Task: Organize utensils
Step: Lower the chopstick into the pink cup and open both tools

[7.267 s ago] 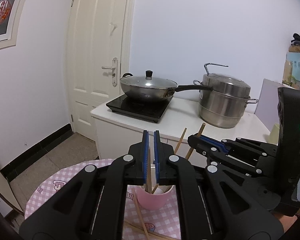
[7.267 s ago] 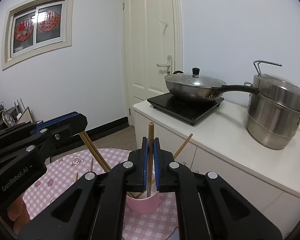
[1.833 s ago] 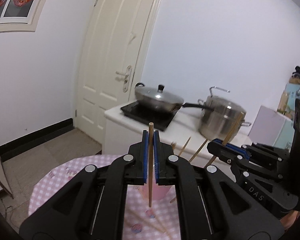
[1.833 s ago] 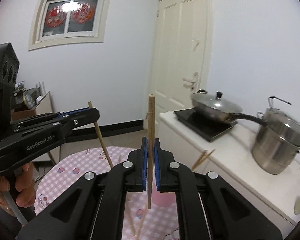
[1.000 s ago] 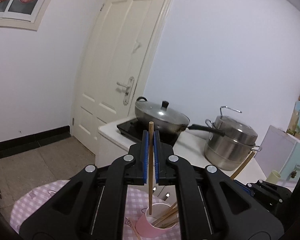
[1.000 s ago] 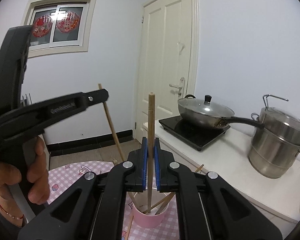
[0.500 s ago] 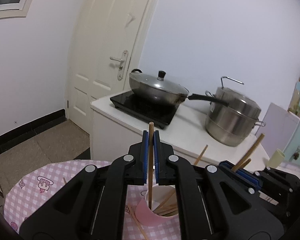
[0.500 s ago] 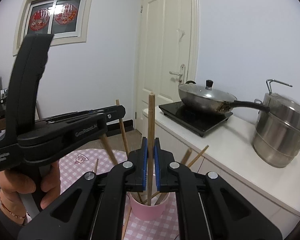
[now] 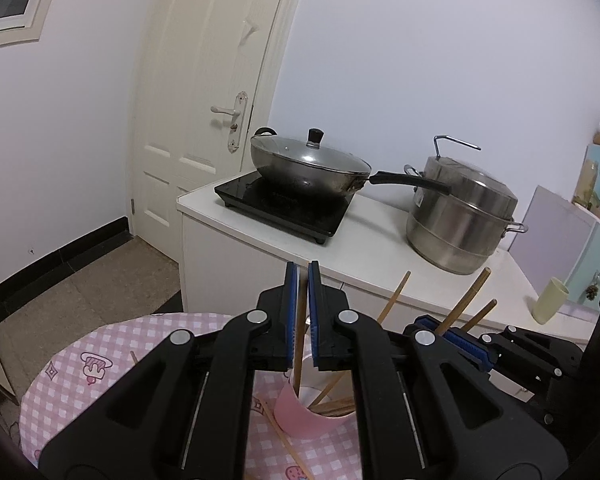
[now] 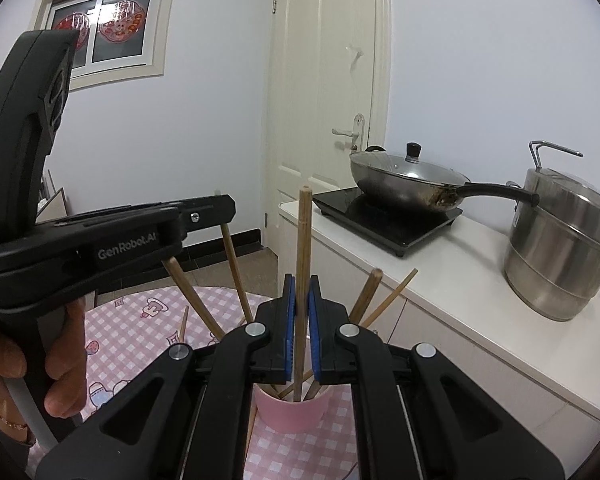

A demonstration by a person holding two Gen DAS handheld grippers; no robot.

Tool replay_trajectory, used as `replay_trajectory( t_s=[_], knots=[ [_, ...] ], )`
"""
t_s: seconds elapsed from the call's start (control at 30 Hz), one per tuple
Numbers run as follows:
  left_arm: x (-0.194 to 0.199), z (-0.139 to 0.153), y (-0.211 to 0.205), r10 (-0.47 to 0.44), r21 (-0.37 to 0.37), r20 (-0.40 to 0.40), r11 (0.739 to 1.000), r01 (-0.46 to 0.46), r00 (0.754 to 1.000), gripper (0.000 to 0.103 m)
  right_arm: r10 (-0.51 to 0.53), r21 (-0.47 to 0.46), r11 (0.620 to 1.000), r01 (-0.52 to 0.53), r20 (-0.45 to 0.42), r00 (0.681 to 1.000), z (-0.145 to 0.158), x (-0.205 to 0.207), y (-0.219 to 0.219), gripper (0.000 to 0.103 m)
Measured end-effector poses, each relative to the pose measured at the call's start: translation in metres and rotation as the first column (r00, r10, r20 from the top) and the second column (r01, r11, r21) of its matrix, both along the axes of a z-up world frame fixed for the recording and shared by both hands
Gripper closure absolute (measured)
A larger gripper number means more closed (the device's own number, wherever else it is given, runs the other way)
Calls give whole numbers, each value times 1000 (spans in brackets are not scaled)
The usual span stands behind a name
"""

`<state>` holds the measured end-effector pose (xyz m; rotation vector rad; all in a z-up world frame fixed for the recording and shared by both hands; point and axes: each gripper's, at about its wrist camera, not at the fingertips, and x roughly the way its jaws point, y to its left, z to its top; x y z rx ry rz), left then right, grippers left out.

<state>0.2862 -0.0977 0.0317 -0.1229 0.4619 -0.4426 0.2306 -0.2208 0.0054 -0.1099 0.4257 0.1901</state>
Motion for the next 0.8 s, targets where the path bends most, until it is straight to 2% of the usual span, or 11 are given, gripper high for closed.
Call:
replay_trajectory(
  t_s=[0.13, 0.23, 0.43, 0.5, 0.53, 0.57, 0.73, 0.8],
  knots=[
    [0, 1, 0, -8, 4, -9, 1000, 8, 1000, 95, 0, 7, 1000, 0, -2, 1000, 0, -2, -1, 98],
    [-2, 3, 2, -15, -12, -14, 1000, 15, 1000, 83, 2, 10, 1000, -2, -1, 1000, 2, -5, -1, 97],
    [-13, 8, 5, -17, -3, -2, 1000, 17, 1000, 80, 3, 14, 1000, -3, 7, 1000, 5, -12, -2, 97],
    [-19, 9, 7, -14, -1, 1, 1000, 14, 1000, 70, 3, 19, 1000, -3, 11, 1000, 7, -15, -3, 97],
    [-21, 10, 9, -8, -1, 6, 1000, 8, 1000, 56, 2, 21, 1000, -2, 13, 1000, 8, -17, -3, 97],
    [-25, 11, 10, 3, 0, 18, 1000, -3, 1000, 50, 0, 22, 1000, -1, 15, 1000, 9, -18, -3, 97],
    [-41, 15, 13, 18, 29, 42, 999, -19, 999, 49, -3, 24, 1000, 2, 30, 1000, 14, -29, -2, 91],
    [-48, 16, 16, 18, 31, 44, 999, -19, 999, 49, -5, 27, 1000, 4, 37, 999, 17, -35, -2, 86]
  ],
)
